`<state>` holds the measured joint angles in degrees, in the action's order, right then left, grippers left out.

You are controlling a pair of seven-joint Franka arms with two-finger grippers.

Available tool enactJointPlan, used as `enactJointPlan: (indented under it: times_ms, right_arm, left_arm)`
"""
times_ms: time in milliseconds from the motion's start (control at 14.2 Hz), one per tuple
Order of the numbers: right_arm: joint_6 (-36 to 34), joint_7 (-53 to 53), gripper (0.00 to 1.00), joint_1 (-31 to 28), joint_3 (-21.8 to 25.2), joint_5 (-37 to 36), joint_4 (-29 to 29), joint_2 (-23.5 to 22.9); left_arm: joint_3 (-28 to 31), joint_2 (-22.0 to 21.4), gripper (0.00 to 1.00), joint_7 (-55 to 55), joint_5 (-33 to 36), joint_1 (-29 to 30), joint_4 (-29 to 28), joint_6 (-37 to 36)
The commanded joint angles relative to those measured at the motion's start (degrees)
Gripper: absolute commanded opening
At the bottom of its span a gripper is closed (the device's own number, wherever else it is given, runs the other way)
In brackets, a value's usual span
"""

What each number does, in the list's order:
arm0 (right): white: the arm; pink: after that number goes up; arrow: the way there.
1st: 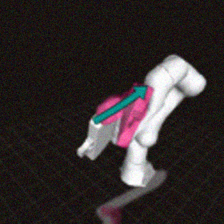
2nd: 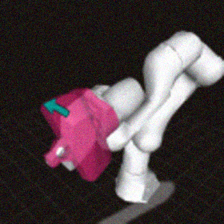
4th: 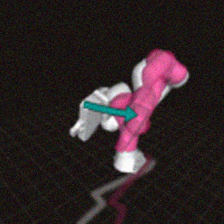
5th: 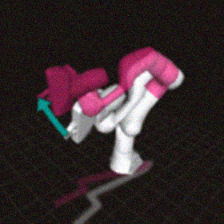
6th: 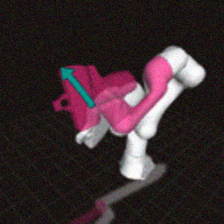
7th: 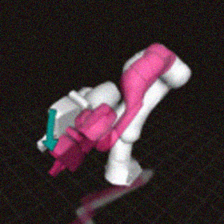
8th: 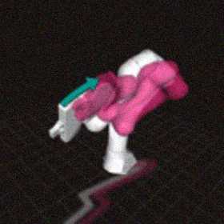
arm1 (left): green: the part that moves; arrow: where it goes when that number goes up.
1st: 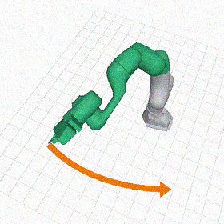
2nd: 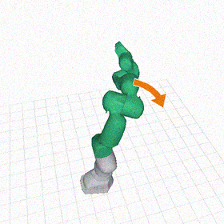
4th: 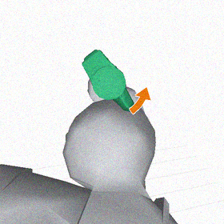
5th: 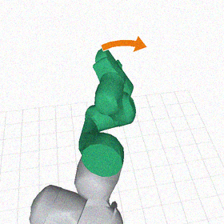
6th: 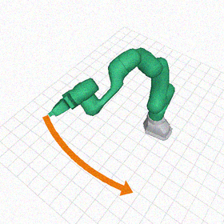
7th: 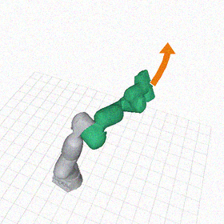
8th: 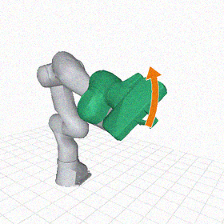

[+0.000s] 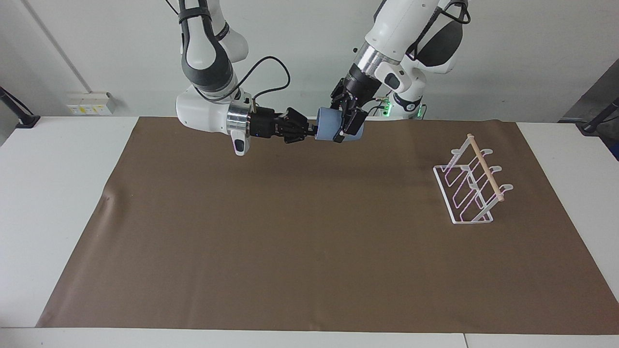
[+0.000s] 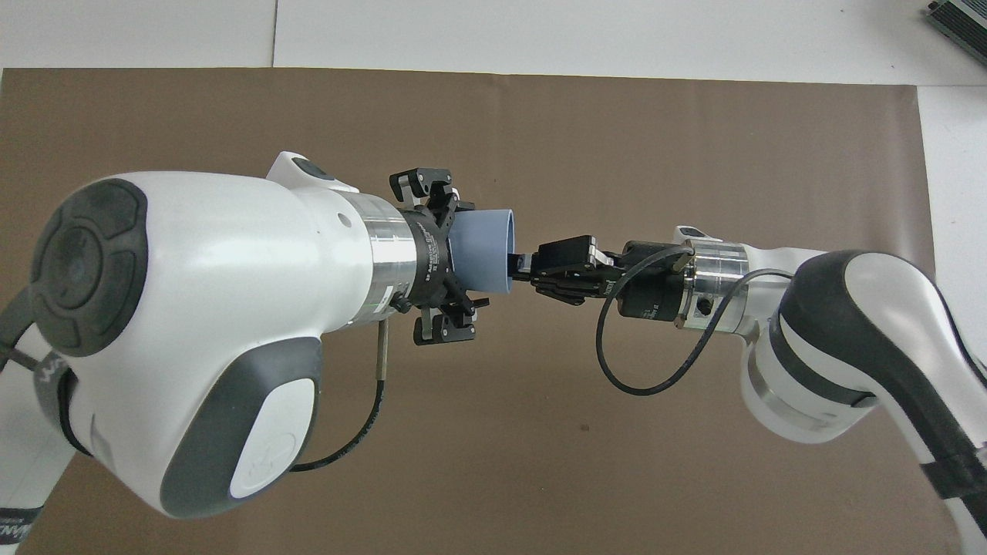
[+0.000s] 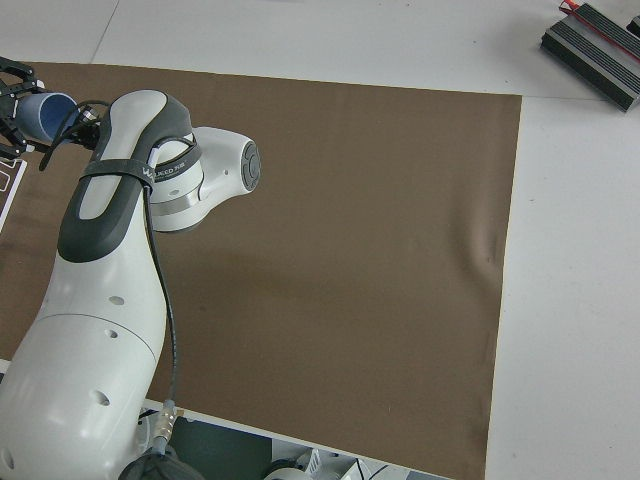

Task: Hang cup on cup holder
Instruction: 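Carry the cup toward the rack with the left gripper while the right gripper withdraws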

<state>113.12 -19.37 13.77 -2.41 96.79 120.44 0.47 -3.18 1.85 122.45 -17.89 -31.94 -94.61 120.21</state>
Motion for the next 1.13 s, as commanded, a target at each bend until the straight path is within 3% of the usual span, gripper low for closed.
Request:
enactJointPlan:
  times_ms: [0,211,564,705,916,1057]
  right_arm:
    - [-0.1,-1.9,0.0,-0.6,-0.1,2.2,0.8,1.2]
    - [-0.3,-1.9,0.0,-0.7,-0.1,2.1,0.8,1.2]
    - [-0.5,-1.2,0.0,-1.0,0.0,1.6,0.8,1.2]
    - [-0.2,0.5,0.99,-1.0,0.0,1.6,0.8,1.2]
    - [0.3,1.2,1.0,-1.3,0.4,1.2,0.7,1.3]
    - [0.5,1.5,1.0,-2.8,0.4,-3.2,0.5,1.1]
  left_arm:
    - [0.5,-0.4,0.51,0.4,-0.8,-1.1,-1.1,1.0]
    - [0.5,-0.4,0.21,-0.1,-0.7,-1.0,-1.1,0.2]
    - [0.6,-0.3,0.0,-2.1,-0.1,-0.8,-0.8,-0.7]
    - [0.6,-0.4,0.0,-5.5,0.0,-0.9,-0.7,-1.7]
    - [0.6,-0.4,0.0,-5.6,-0.1,-0.8,-0.6,-1.7]
    - [0.5,-0.4,0.0,-5.6,-0.8,-0.2,-0.9,-1.8]
